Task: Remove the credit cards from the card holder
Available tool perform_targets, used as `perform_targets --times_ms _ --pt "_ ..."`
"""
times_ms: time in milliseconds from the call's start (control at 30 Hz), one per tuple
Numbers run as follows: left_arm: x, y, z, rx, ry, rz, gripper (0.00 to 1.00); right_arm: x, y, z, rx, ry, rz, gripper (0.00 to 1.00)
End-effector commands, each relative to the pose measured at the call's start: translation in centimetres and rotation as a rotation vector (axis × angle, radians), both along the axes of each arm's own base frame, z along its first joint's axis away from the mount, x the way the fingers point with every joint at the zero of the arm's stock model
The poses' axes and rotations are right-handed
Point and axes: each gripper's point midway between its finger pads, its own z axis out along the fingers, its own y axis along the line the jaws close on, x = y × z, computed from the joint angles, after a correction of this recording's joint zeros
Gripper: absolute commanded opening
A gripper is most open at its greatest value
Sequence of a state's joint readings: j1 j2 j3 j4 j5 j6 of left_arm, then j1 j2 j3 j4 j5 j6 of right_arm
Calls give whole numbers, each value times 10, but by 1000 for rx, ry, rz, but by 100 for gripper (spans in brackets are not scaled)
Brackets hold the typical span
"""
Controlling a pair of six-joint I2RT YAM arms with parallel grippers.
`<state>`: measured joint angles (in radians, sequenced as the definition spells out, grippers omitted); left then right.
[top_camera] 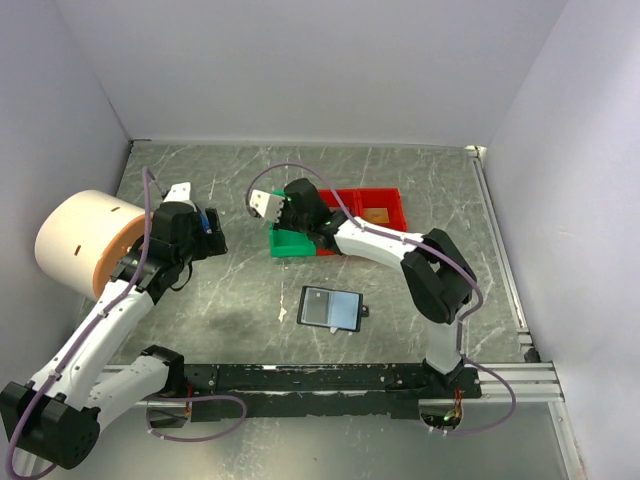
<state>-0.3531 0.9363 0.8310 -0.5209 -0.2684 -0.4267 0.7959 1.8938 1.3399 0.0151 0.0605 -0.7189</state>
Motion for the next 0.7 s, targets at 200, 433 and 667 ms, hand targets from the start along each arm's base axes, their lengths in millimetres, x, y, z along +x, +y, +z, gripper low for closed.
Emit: perform_targets --times_ms 200,433,667 --pt "0 3 6 2 -14 11 96 28 -6 -20 -152 -93 -30 0" --pt "0 6 7 7 -16 25 95 42 5 -36 -177 -98 -20 0" --pt "-4 16 19 7 -65 72 96 50 7 -55 -194 -86 -29 0"
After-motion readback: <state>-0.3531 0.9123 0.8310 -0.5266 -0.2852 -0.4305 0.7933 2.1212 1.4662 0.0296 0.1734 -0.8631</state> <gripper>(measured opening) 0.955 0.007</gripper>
